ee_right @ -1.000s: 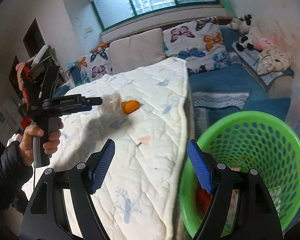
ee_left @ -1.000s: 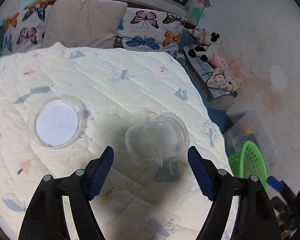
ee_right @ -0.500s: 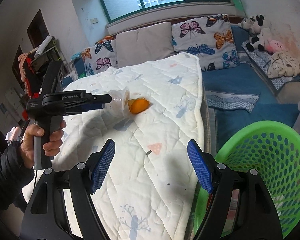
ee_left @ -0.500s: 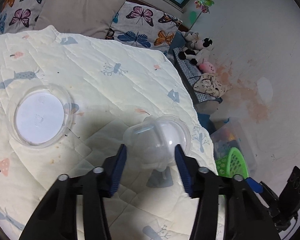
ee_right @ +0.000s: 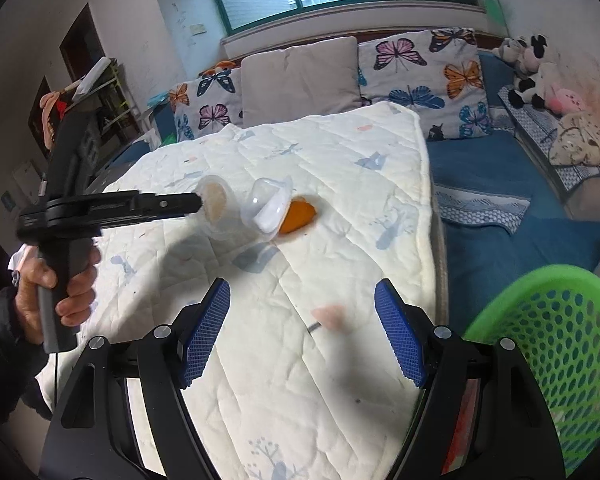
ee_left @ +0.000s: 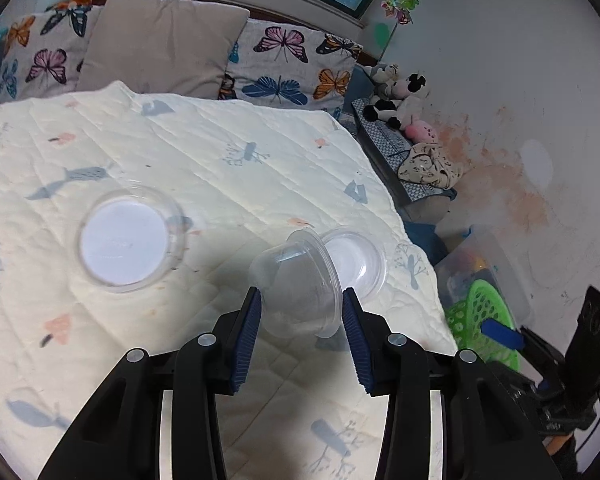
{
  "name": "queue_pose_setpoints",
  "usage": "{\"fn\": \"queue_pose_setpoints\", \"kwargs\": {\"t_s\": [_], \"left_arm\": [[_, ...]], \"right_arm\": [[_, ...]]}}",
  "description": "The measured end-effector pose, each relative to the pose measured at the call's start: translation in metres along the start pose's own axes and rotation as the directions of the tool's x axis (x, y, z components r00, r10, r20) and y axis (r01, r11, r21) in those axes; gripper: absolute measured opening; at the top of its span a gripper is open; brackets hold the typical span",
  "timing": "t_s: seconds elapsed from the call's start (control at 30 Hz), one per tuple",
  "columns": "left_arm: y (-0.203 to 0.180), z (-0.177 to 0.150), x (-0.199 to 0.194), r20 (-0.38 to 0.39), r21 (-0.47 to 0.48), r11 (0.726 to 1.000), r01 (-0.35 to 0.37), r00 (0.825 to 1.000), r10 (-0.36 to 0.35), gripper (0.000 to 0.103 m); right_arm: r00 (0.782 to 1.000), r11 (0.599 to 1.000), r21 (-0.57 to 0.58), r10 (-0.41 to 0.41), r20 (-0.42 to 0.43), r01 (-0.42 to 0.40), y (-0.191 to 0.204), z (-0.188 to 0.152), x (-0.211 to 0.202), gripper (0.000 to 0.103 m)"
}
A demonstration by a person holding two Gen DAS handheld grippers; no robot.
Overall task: Collect trash
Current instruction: 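Grasp the clear plastic container beside the orange peel with the right gripper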
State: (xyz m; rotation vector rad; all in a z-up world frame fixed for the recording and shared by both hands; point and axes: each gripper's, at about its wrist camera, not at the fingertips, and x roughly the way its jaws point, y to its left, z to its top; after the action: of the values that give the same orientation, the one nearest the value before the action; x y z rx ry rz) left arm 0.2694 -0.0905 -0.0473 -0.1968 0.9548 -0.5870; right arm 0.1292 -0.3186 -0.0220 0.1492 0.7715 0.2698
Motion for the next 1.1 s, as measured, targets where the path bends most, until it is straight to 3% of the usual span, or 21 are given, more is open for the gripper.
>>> {"fn": "queue_pose_setpoints", "kwargs": {"t_s": [0.27,0.5,0.73,0.93,1.1], "left_arm": [[0.019,-0.01,-0.038,0.036,-0.013,1.0,-0.026,0.999,0.027,0.041],[0.031,-0.018,-0.059,0.054,-0.016,0.999,-0.045,0.998,0.046,0.041],[0.039,-0.023,-0.066,0.059,-0.026,0.999,-0.042,0.997,0.044,0.041],[0.049,-0.027,-0.066,0.052,-0.046,0.998,-0.044,0.998,0.047,0.041],[0.055,-0.028,-0.063,0.046,-0.068,0.997,-0.04,0.998,0.043,0.041]], "right_arm": [[1.0,1.0,-0.029,0.011,-0.03,-0.012,0.011,0.015,0.034,0.075],[0.998,0.999,-0.017,0.039,-0.055,-0.04,0.019,0.029,0.063,0.066],[0.994,0.995,0.047,0.086,-0.064,-0.083,0.018,0.046,0.085,0.059],[0.994,0.995,0.045,0.087,-0.069,-0.084,0.024,0.049,0.096,0.057],[0.989,0.99,0.01,0.143,-0.048,-0.142,0.037,0.05,0.095,0.057]]}}
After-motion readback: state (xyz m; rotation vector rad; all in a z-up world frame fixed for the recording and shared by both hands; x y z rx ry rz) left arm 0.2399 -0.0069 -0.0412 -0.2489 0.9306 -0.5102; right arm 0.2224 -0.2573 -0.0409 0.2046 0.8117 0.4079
